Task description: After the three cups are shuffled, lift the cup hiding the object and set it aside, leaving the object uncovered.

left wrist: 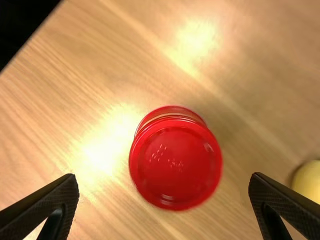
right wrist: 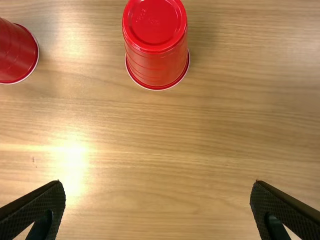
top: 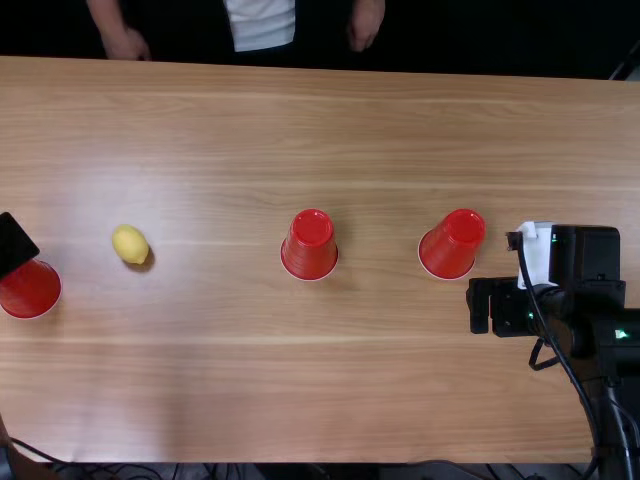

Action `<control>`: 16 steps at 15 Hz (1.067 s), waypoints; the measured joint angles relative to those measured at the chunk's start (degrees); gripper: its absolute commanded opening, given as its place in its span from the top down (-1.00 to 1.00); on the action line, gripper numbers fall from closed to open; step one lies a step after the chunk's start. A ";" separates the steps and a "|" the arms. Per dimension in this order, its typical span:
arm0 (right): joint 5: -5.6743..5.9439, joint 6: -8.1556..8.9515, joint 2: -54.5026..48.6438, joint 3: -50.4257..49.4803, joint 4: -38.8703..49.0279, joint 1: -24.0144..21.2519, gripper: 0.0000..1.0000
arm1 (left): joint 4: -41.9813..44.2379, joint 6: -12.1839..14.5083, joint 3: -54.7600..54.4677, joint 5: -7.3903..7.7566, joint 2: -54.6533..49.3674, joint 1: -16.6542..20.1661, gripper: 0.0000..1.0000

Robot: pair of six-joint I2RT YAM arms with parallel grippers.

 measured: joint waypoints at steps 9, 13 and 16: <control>-0.02 0.00 -3.13 -0.31 -0.20 0.13 -1.00 | -6.38 -0.68 0.02 0.66 -12.28 -19.80 -1.00; -0.02 0.02 -5.99 -0.46 -0.20 0.13 -1.00 | -7.37 -0.68 0.02 1.01 -14.64 -28.68 -1.00; -0.02 0.15 -6.03 -2.01 -0.26 0.13 -1.00 | -8.94 -0.70 -1.36 2.34 -19.39 -29.00 -1.00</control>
